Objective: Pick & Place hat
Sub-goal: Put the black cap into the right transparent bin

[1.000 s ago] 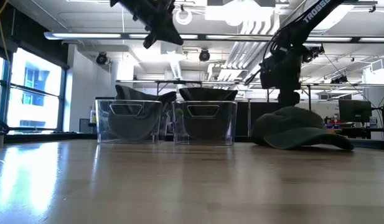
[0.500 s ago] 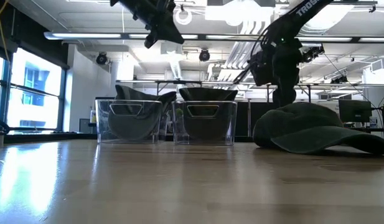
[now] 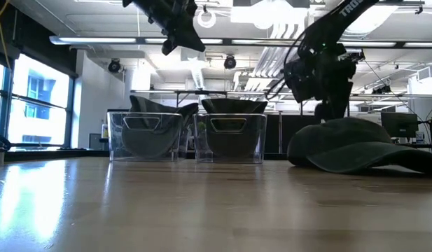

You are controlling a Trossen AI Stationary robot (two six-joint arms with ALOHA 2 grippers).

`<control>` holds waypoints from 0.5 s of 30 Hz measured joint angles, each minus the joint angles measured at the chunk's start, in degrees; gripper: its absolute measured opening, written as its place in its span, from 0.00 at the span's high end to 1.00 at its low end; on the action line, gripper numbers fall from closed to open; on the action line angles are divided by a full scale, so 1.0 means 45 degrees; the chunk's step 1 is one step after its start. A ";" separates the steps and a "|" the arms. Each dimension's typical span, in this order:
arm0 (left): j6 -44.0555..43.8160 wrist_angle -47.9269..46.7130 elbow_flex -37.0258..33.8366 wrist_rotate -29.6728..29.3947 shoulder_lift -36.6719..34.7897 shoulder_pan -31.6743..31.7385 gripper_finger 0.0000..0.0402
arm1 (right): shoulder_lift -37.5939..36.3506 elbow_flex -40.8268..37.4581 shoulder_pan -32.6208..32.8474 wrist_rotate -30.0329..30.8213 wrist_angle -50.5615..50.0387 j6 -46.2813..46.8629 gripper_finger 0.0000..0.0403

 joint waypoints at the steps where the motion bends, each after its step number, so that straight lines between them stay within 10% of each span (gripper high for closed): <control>1: 0.0057 -0.0024 0.0000 0.0008 0.0000 0.0000 1.00 | 0.0000 -0.0200 0.0052 -0.0096 0.0103 0.0080 0.24; 7: 0.0555 -0.0046 0.0000 0.0039 0.0000 0.0005 1.00 | 0.0000 -0.1107 0.0548 -0.1264 0.0222 0.0454 0.40; 15: 0.0679 -0.0066 0.0000 0.0035 0.0000 0.0005 1.00 | 0.0005 -0.1424 0.0961 -0.3724 -0.0132 0.1737 0.92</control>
